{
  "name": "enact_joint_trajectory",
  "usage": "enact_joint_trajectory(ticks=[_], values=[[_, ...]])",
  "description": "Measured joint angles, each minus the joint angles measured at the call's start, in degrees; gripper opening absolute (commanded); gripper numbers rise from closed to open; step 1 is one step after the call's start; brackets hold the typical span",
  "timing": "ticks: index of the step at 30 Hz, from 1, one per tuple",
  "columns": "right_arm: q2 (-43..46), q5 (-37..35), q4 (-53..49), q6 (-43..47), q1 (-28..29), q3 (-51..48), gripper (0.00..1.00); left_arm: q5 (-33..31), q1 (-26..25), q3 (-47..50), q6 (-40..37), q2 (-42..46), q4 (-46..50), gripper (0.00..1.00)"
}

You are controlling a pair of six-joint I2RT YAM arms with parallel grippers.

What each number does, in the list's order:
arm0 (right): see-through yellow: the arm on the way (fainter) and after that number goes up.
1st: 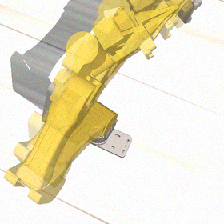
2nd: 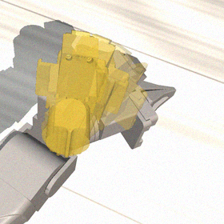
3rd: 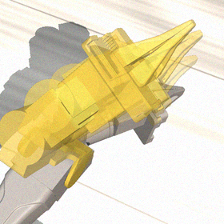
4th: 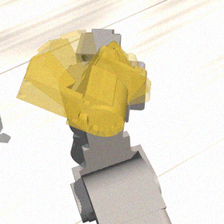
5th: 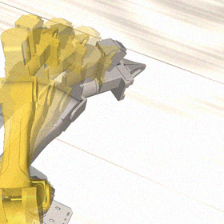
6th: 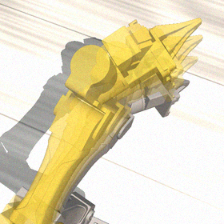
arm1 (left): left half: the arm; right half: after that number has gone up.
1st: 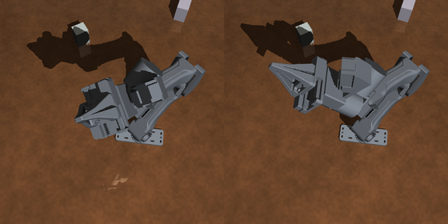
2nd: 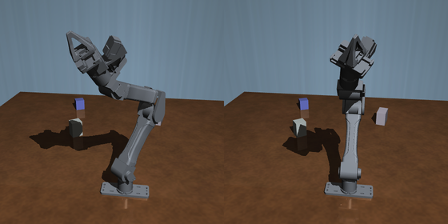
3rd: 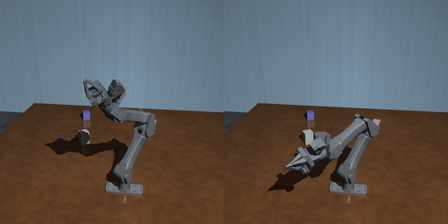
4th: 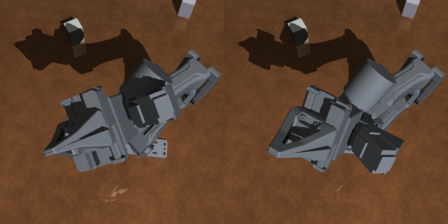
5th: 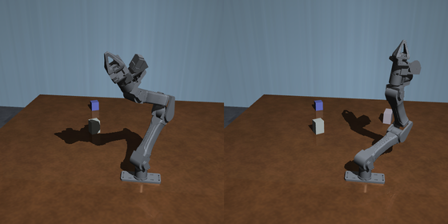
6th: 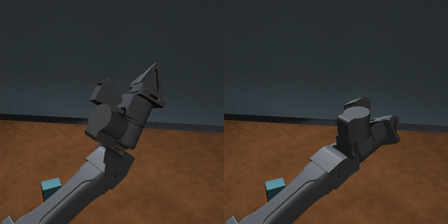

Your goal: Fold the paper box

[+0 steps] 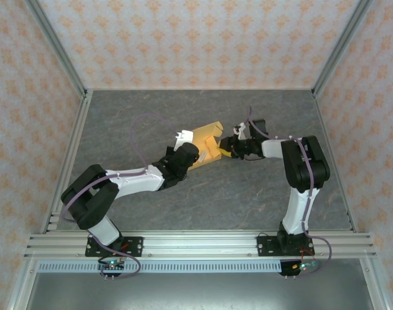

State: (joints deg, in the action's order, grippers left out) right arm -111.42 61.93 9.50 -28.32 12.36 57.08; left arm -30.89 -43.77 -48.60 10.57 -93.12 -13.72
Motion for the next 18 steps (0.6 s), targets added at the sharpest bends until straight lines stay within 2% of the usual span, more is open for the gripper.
enact_joint_trajectory(ticks=[3, 18], values=[[-0.39, 0.04, -0.13, 0.66, 0.0, 0.0, 0.22, -0.02, 0.0, 0.0, 0.02, 0.0, 0.0, 0.0], [-0.66, -0.87, -2.43, 3.87, 0.7, 1.14, 0.14, -0.2, 0.0, 0.0, 0.0, 0.39, 0.0, 0.0]])
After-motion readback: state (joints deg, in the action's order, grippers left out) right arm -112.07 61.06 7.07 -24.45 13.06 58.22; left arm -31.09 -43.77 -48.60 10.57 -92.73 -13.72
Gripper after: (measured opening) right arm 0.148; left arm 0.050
